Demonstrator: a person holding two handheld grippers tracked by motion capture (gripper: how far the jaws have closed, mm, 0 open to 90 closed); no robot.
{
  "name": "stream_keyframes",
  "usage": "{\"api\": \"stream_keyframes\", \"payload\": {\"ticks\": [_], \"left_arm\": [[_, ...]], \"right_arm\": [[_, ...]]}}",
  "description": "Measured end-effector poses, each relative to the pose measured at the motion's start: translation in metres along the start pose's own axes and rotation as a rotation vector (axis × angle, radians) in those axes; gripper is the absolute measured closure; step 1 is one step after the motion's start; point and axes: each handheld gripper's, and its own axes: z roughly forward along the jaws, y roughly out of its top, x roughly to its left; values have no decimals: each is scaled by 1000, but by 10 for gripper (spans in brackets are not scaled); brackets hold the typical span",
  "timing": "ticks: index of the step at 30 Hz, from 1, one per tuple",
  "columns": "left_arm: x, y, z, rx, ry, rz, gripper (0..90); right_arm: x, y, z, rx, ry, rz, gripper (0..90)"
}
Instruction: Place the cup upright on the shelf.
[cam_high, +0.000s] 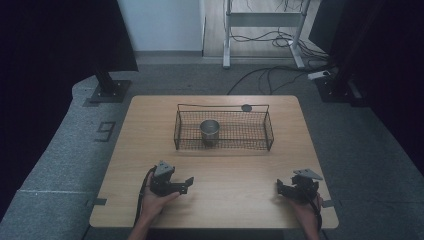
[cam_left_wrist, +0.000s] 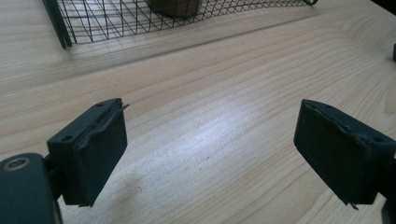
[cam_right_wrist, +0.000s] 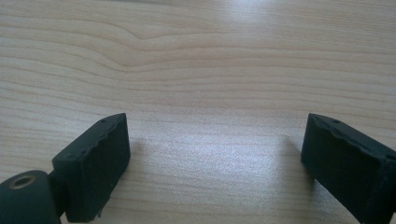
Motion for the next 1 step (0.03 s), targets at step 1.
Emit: {"api": "stream_keyframes", "payload": {"ticks": [1], "left_arm": [[0,-1,0,2,0,0,99]], "right_arm": [[0,0,0,0,0,0,79]]}}
